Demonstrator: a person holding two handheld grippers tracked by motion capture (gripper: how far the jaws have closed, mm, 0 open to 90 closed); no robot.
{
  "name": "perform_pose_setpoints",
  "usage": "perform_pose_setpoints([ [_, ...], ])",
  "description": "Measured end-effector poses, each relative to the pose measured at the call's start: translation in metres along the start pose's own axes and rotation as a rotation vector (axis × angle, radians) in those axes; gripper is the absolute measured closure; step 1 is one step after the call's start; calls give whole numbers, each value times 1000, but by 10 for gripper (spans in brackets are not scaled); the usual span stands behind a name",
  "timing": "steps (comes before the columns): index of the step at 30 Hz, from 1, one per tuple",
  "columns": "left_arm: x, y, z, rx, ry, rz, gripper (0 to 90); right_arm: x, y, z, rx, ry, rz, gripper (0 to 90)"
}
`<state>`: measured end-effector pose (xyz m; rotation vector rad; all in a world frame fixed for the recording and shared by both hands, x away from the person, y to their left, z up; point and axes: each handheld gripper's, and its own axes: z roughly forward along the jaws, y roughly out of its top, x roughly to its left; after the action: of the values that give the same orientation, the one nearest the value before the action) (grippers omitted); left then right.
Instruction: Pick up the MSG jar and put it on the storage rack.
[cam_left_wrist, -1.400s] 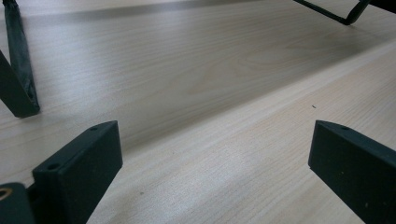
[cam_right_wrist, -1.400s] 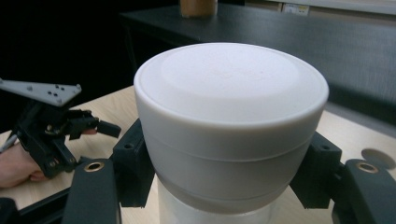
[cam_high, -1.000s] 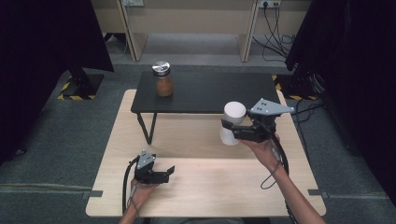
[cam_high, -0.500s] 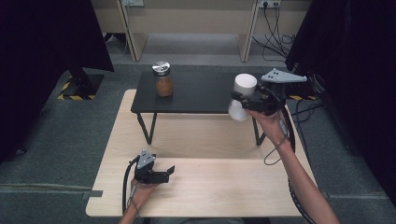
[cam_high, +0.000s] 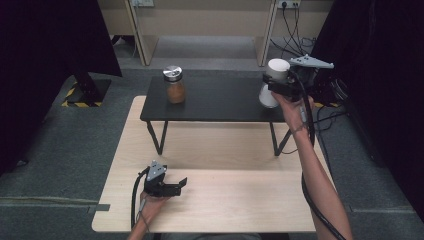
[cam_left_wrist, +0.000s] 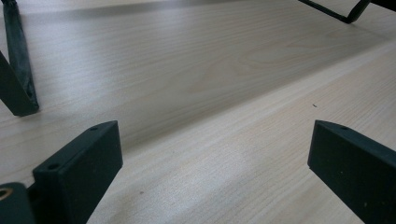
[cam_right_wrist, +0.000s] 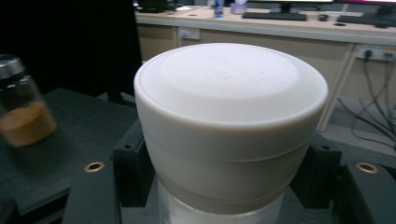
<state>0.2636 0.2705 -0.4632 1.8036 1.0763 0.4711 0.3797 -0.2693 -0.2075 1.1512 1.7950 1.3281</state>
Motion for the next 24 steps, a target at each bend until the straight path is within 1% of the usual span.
perform_pose_setpoints([
  [3,0,0,0,0,-1,-1,22,0,0,5,-6,-32,20,351],
  [8,0,0,0,-2,-1,0,23,2,0,12,5,-75,14,351],
  [10,0,0,0,-2,-1,0,23,1,0,14,9,-90,20,350],
  [12,0,0,0,-2,-2,0,23,-1,-2,16,7,-99,32,351],
  [16,0,0,0,-1,-2,0,23,-1,-4,19,7,-127,32,351],
  [18,0,0,0,-2,-2,-3,23,-4,-5,20,5,-131,44,351],
  [24,0,0,0,-1,-2,0,23,-5,-6,22,4,-150,42,351],
])
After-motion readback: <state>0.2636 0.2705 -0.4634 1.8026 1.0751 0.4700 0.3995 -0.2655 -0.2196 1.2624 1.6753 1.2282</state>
